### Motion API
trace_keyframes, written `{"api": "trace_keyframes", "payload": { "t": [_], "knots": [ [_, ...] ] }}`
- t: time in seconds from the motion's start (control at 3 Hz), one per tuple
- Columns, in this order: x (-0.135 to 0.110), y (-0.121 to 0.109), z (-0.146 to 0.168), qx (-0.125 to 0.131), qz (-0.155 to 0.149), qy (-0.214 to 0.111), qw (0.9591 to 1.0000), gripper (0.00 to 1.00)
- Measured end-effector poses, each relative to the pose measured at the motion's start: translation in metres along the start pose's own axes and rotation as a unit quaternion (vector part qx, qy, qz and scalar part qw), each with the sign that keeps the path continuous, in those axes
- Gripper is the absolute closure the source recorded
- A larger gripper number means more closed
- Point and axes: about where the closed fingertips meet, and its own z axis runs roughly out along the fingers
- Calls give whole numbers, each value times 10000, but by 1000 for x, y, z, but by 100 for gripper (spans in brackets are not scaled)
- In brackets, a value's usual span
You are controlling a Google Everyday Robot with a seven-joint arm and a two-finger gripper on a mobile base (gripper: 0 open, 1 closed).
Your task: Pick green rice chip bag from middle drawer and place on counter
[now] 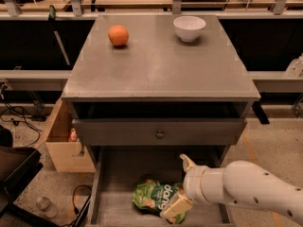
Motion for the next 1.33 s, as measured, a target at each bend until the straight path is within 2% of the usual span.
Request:
{"api": "trace_keyframes", "payload": {
  "t": [0.67, 1.33],
  "knots": [
    [35, 26, 125, -434, 67, -349, 9984, 0],
    [30, 30, 141, -518, 74, -350, 9980, 0]
  ]
}}
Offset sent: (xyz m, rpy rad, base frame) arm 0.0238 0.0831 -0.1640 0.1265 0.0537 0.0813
